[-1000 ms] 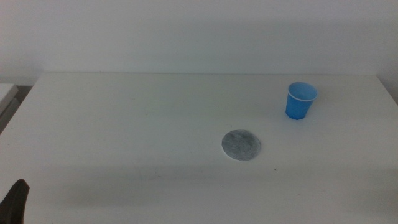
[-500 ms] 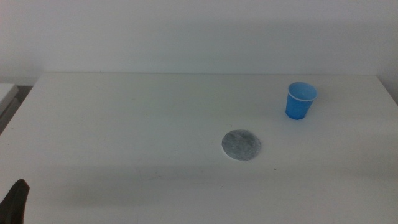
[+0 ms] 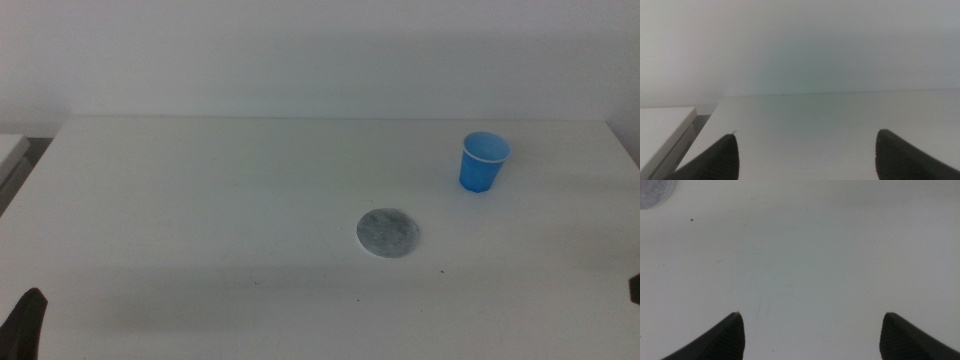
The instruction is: Place an empty cup on a cup mat.
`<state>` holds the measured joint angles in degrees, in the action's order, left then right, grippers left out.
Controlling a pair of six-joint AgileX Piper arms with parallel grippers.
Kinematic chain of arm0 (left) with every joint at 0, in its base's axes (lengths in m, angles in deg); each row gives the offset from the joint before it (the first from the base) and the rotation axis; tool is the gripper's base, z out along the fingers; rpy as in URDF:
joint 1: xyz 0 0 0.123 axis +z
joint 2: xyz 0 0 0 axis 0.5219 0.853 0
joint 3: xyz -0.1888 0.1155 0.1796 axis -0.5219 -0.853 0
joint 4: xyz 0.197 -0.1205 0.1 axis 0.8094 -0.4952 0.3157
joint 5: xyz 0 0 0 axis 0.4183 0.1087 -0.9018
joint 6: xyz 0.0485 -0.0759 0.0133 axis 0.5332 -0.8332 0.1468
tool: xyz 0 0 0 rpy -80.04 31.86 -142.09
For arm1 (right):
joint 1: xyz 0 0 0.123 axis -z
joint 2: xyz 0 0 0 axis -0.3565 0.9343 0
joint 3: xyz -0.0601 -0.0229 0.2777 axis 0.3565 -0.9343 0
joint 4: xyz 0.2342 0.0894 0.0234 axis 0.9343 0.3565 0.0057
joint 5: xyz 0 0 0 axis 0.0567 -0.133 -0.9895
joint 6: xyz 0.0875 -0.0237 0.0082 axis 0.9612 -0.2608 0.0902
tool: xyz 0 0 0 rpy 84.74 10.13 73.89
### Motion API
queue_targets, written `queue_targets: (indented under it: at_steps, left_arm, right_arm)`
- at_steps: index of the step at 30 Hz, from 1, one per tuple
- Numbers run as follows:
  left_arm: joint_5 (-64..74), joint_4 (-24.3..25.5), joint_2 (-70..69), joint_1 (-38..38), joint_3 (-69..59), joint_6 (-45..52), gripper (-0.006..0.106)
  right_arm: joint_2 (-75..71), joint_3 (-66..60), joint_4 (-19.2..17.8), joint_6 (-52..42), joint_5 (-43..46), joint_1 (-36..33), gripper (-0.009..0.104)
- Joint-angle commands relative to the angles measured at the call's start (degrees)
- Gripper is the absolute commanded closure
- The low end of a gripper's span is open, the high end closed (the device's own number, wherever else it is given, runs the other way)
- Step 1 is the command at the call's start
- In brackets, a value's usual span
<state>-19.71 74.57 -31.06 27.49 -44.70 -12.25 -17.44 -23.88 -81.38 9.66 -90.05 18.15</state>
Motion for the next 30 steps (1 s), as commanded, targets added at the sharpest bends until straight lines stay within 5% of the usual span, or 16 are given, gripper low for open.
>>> queue_targets:
  at_steps: [1, 6, 15, 30]
  left_arm:
    - [-0.73, -0.13, -0.21, -0.06, 0.02, -0.16, 0.007]
    - [-0.73, -0.13, -0.21, -0.06, 0.02, -0.16, 0.007]
    - [-0.73, -0.13, -0.21, -0.06, 0.02, -0.16, 0.007]
    - [-0.73, -0.13, -0.21, -0.06, 0.02, -0.16, 0.007]
  right_arm:
    - [2.04, 0.61, 0.24, -0.4, 2.38, 0.47, 0.004]
    - [3.72, 0.61, 0.89, 0.54, 9.82, 0.47, 0.004]
    - [7.25, 3.89, 1.92, 0.59, 10.13, 0.47, 0.004]
    - [36.52, 36.22, 2.89, -1.29, 5.28, 0.47, 0.004]
